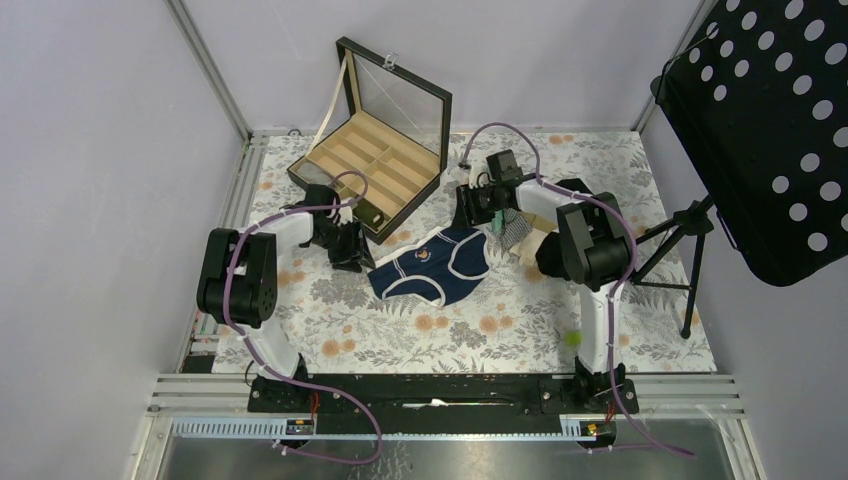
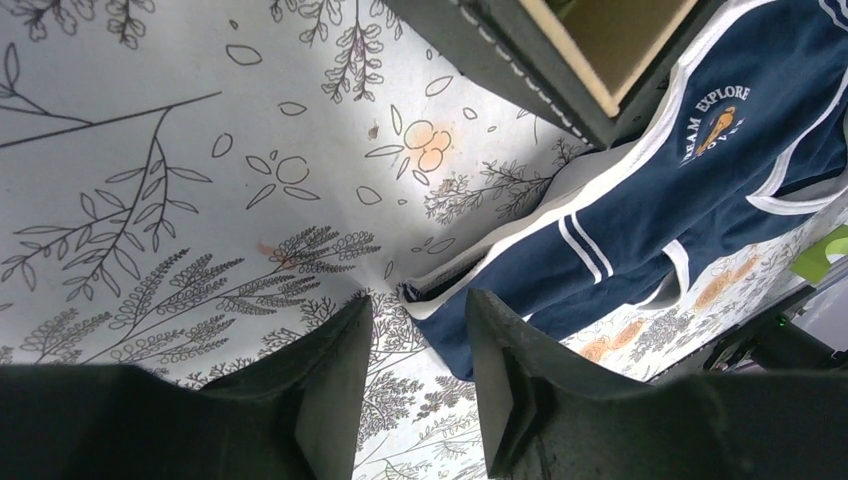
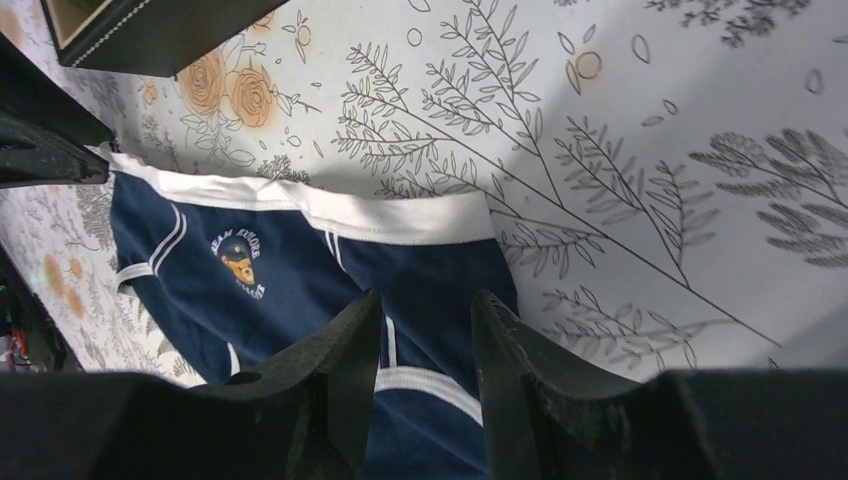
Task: Roll the underwear
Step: Flatten out the underwear at the center of the board.
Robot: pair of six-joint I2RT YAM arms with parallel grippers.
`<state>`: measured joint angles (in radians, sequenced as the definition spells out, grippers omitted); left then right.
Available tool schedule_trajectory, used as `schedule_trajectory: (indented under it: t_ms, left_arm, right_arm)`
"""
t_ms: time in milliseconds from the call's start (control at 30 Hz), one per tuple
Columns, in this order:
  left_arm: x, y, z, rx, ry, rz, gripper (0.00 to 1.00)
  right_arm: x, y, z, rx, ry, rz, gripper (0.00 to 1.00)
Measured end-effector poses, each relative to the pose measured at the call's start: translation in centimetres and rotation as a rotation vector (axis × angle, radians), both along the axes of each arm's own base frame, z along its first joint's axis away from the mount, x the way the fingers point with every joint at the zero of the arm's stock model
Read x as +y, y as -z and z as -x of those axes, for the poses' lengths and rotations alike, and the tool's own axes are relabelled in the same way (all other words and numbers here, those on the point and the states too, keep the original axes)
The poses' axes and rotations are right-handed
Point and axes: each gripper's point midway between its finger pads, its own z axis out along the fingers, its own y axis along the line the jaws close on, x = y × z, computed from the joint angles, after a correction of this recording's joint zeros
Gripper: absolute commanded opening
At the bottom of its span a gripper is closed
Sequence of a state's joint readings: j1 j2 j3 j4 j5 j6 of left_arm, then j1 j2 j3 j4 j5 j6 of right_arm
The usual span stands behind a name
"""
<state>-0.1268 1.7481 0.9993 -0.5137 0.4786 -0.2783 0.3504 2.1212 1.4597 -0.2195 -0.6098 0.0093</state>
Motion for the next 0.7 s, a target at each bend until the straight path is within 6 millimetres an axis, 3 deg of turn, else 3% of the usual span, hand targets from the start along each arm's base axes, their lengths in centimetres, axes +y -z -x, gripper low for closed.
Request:
schedule_trajectory:
  t_ms: [267,600,700]
  left_arm:
    - [-0.8,0.4,-0.1,-0.001,0.022,0.019,0.31]
    - [-1.4,0.8,-0.3,0.007,0.043,0.038,0.01]
    - [-1.4,0.7,-0.2,0.007,0.054,0.037,0.0]
  right_arm:
    - [1.4,1.0,-1.0,-0.041,-0.019,0.047,0.44]
    - [0.9,0.8,-2.5,-0.096,0.003,0.094,0.46]
    - [0.9,0.7,-2.7,-0.109,-0.002,0.099,0.48]
